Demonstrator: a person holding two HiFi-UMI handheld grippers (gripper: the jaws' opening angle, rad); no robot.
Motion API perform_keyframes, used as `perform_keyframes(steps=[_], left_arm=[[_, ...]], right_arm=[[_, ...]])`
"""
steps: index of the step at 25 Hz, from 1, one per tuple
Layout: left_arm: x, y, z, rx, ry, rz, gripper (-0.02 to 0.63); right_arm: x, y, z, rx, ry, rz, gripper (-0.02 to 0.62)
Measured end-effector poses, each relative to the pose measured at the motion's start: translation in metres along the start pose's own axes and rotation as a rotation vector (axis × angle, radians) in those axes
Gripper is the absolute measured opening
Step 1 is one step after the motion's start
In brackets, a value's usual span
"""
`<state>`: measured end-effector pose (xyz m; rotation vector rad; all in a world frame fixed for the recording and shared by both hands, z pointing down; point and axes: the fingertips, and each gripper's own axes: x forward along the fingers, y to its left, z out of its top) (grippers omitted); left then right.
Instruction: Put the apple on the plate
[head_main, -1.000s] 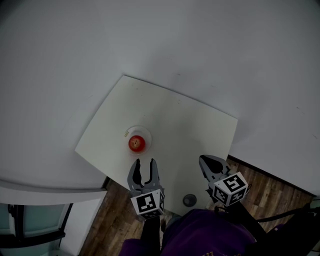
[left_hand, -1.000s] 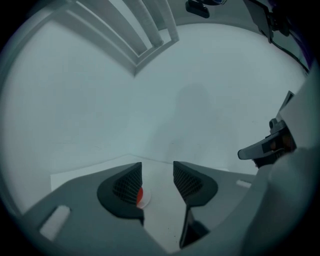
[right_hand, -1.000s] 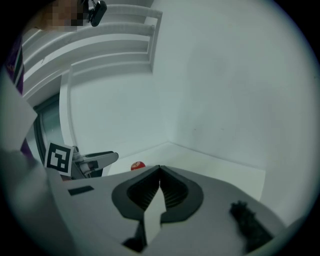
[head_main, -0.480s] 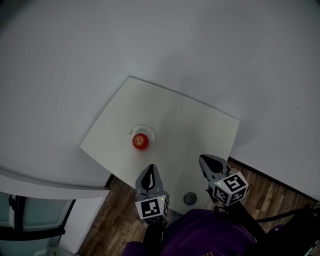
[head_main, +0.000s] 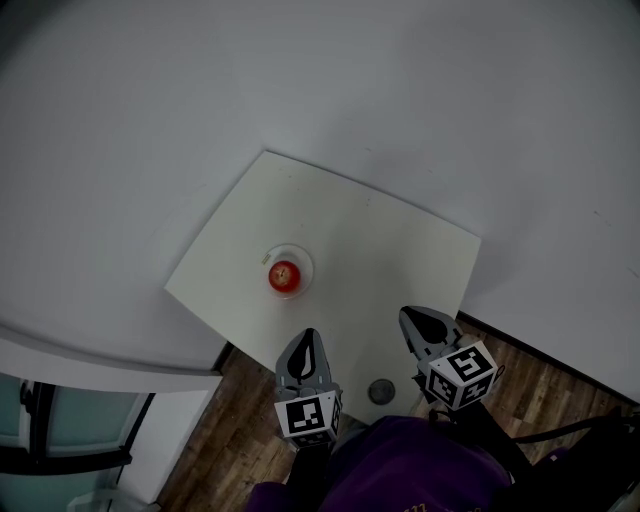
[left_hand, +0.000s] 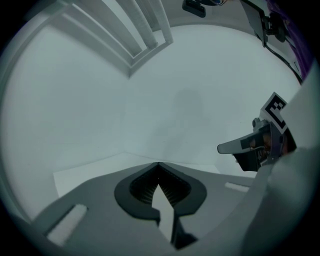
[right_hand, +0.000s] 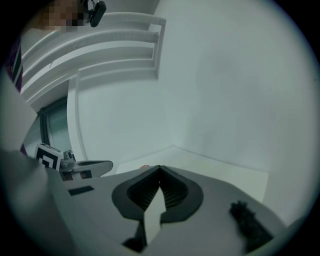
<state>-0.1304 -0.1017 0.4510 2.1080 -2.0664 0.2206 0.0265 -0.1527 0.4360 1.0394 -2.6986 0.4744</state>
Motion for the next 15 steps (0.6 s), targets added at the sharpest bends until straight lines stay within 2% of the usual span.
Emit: perform_keyframes(steps=[15], left_arm=[[-0.0084, -0.0029, 0.0049, 0.004, -0.009, -0.013, 0.008]], right_arm=[[-0.0068, 0.0076, -0.0001, -0.003, -0.006, 0.007, 0.011]])
